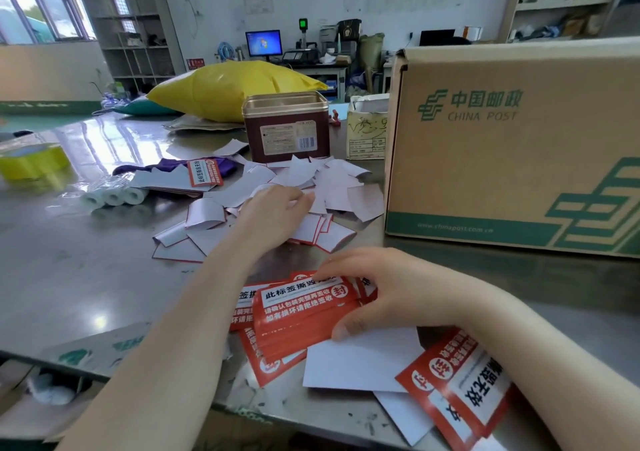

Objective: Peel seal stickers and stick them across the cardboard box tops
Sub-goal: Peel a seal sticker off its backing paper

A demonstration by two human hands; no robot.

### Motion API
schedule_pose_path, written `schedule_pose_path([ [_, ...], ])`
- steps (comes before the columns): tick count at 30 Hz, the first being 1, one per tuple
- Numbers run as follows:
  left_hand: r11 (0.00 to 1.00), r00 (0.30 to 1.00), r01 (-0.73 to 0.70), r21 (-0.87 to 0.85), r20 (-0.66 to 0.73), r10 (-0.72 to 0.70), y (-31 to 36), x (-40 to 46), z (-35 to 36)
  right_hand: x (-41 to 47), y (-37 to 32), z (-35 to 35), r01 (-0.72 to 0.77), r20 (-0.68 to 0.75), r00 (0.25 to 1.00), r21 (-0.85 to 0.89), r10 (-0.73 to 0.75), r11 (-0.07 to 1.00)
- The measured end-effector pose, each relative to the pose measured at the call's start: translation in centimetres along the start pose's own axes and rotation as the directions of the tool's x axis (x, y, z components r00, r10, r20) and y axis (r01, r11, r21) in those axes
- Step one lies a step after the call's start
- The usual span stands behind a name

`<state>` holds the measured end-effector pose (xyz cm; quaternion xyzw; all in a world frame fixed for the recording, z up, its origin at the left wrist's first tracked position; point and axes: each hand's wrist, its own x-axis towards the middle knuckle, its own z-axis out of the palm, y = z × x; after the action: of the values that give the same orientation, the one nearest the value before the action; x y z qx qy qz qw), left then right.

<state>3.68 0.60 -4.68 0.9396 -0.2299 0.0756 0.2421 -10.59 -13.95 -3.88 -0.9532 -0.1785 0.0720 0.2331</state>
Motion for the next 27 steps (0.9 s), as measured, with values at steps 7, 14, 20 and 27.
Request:
schedule_pose_path([
  [7,0.935,0.977,-0.183,-0.302,-0.164,0.139,2.0,-0.8,-0.6,0.1,0.9,-0.6,0.012,-0.104,0.995,0.028,-0.009,1.000],
  [14,0.829,0.982,-0.094,-0.552,0.083,0.167,3.3,-1.2,-1.7,0.3,1.2,-1.2,0.014,-0.240,0.971,0.062,0.001,0.998],
  [20,0.773,0.997,0.022,-0.634,0.073,0.032,1.8,-2.2,-0.9,0.4,1.1,-1.3,-0.022,-0.349,0.935,0.109,0.059,0.994],
  [27,0.745,0.996,0.068,-0.664,0.084,-0.016,1.8,-2.6,-1.3,-0.4,1.0,-1.3,-0.059,-0.237,0.967,0.157,0.096,0.986],
])
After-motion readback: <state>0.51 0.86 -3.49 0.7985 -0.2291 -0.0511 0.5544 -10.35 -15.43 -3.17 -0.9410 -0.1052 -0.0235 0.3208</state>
